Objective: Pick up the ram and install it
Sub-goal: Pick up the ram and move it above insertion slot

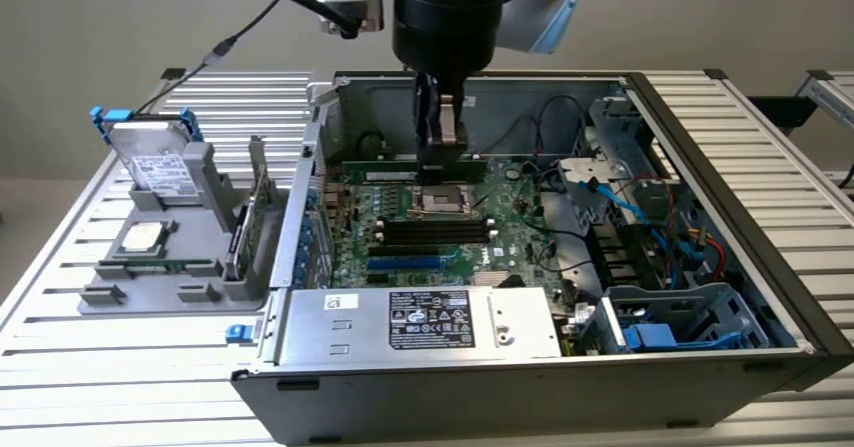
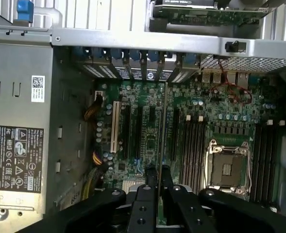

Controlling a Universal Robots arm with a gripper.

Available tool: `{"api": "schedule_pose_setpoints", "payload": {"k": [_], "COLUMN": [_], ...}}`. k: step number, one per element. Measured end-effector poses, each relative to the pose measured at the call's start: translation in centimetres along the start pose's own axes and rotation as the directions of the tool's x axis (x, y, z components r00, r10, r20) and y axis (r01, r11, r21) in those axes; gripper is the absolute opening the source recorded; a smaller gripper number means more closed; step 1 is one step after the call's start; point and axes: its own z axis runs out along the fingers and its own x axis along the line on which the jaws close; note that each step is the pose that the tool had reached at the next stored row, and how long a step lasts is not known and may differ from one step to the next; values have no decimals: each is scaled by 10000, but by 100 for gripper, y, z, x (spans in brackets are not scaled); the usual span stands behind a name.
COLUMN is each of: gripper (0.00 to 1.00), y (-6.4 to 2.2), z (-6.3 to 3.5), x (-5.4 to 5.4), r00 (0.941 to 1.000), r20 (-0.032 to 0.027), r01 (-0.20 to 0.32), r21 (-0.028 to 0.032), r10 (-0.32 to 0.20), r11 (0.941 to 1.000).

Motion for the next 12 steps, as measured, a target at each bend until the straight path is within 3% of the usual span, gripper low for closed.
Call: {"api": "schedule_pose_setpoints", "payload": {"k": [4,7,12], "gripper": [14,14,14], "y": [-189,-296,-356], "z": [60,103,179], "x": [-21,-122,-281], "r00": [10000,10000,10000], "r20": [-11,-25,-44], "r01": [0,-2,-3], "r21": [0,-2,-3], "r10": [0,2,3], "r11": [10000,10000,10000]}}
